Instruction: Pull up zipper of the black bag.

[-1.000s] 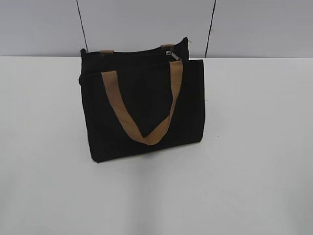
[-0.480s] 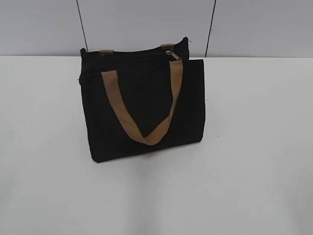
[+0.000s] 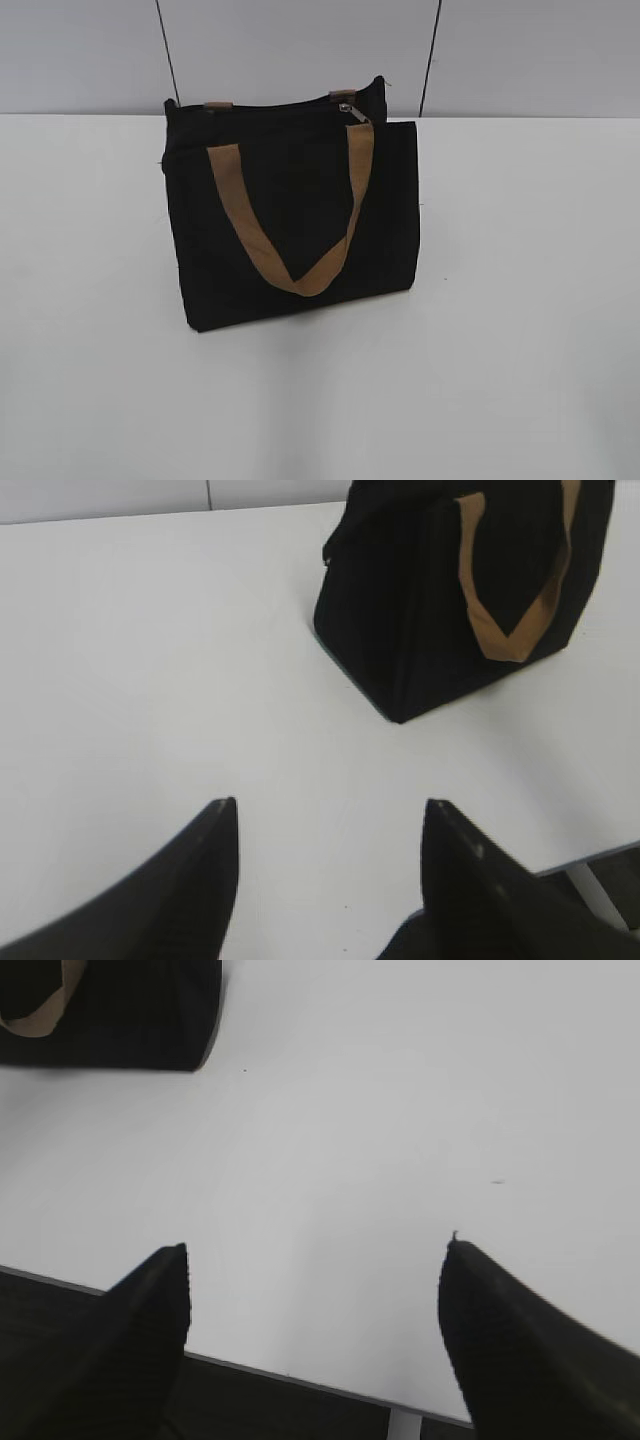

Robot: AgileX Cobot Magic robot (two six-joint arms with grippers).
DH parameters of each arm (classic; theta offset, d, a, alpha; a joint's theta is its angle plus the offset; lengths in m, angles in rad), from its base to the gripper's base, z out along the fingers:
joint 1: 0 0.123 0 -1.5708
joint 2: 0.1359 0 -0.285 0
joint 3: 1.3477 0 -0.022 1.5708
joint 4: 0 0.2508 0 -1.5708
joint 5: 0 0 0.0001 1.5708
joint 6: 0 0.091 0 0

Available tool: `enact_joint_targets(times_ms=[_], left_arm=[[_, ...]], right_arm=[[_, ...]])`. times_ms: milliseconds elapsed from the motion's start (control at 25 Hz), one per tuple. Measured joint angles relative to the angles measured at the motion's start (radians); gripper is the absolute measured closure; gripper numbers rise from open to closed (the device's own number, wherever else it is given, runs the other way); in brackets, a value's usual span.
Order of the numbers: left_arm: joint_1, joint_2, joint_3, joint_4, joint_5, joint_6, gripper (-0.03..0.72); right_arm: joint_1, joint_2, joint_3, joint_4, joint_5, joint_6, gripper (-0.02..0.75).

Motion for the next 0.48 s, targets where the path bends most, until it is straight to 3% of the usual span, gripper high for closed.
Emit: enact_joint_targets(times_ms=[320, 480], left_arm=[[0.246, 0.000, 0.000, 0.000, -0.001, 0.000, 0.264], [0.332, 0.000, 0.001, 0.000, -0.001, 0.000, 0.270]], right_arm=[[-0.072, 0.000, 0.002, 0.001, -0.001, 0.000, 0.150], [-0.081, 0.000, 0.002, 0.001, -0.001, 0.000, 0.150]])
